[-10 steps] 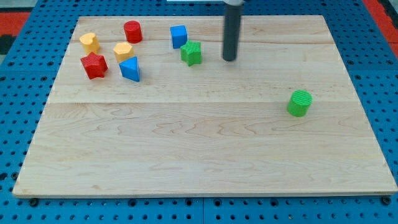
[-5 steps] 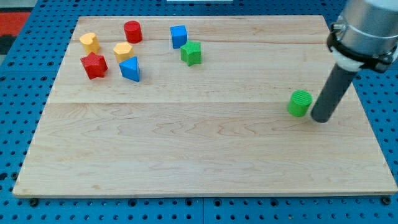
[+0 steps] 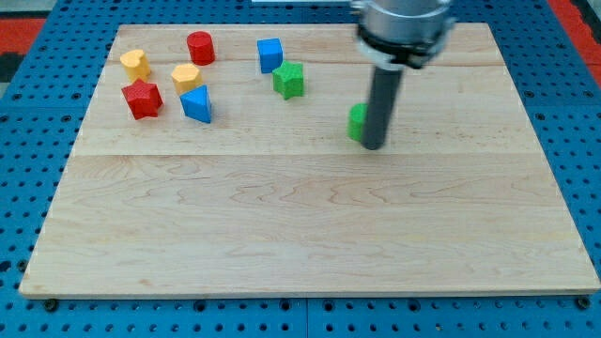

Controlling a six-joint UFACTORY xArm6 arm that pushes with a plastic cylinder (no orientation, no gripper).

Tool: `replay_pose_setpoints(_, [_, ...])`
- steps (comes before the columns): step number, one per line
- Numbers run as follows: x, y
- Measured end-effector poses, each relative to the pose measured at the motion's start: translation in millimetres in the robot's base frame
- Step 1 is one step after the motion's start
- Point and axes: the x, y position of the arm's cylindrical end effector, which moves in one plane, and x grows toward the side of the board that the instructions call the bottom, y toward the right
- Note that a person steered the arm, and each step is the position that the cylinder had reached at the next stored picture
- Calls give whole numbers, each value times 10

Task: Place the green circle at the right of the blue triangle

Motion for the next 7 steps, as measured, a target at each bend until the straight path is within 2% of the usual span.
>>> replay_pose_setpoints(1, [53,479])
replay_pose_setpoints(2, [-241,657])
replay_pose_setpoints(4, [-257,-615])
replay_pose_setpoints(5, [-443,-966])
replay_pose_setpoints(7, [-354,-796])
